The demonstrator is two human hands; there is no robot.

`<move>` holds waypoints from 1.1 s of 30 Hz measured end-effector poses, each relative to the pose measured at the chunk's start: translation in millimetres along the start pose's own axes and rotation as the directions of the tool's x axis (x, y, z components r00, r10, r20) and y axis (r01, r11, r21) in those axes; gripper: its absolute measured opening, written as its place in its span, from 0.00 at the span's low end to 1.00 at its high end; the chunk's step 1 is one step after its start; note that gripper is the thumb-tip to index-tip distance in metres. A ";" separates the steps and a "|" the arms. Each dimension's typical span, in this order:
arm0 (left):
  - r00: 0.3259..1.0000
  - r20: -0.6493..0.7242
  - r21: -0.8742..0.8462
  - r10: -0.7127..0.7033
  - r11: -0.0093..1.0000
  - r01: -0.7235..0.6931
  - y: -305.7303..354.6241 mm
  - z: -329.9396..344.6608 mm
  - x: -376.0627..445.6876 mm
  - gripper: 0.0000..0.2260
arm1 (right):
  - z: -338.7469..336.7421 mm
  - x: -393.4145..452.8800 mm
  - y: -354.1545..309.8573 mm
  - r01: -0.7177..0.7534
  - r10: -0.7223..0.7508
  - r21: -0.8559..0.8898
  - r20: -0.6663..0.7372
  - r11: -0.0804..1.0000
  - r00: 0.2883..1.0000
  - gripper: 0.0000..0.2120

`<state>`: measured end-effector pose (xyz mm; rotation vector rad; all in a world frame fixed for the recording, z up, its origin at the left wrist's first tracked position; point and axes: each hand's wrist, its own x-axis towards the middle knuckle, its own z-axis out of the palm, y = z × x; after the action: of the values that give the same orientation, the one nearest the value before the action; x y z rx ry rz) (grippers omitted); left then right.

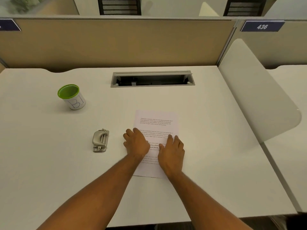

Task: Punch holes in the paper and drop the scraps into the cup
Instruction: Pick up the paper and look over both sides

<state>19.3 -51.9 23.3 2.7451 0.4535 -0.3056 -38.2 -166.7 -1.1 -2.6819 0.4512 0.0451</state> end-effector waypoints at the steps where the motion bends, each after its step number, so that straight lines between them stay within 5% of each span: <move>1: 1.000 0.019 -0.021 -0.022 1.000 0.022 0.7 -2.5 2.0 0.25 | 1.2 -2.4 -0.9 0.006 -0.006 0.001 -0.001 1.000 1.000 0.26; 6: 0.966 0.232 -0.371 -0.115 0.907 0.197 -5.7 -14.2 23.6 0.27 | 7.0 -12.6 -1.0 0.027 -0.027 0.007 0.011 1.000 1.000 0.27; 9: 0.901 0.433 -0.660 -0.028 0.670 0.338 -15.3 -25.3 29.8 0.20 | 7.2 -15.4 0.6 0.023 -0.023 0.036 0.008 0.999 1.000 0.26; 12: 0.808 0.565 -0.747 0.168 0.521 0.414 -29.7 -38.3 29.0 0.17 | 3.1 -15.5 3.2 0.003 -0.001 0.115 -0.016 0.993 1.000 0.24; 19: 0.838 0.312 -0.853 0.447 0.521 0.040 -56.6 -57.5 28.9 0.21 | -2.6 -6.4 5.2 -0.148 0.190 0.466 -0.043 0.872 0.981 0.28; 22: 0.817 0.252 -0.849 0.519 0.524 -0.071 -59.8 -72.7 28.7 0.20 | -13.8 2.6 5.3 -0.228 0.265 0.740 0.070 0.632 0.962 0.31; 26: 0.775 0.195 -0.843 0.601 0.507 -0.182 -64.0 -93.8 28.6 0.18 | -34.5 10.9 3.6 -0.264 0.130 0.921 0.235 0.286 0.963 0.24; 33: 0.806 -0.006 -0.870 0.591 0.394 -0.296 -66.9 -123.8 30.1 0.17 | -71.6 14.6 -17.2 -0.018 0.022 0.960 0.012 0.279 1.000 0.15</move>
<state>43.1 60.9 109.4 1.6714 -0.2374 -0.2597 -21.5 -185.6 69.6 -1.4086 0.3325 -0.1826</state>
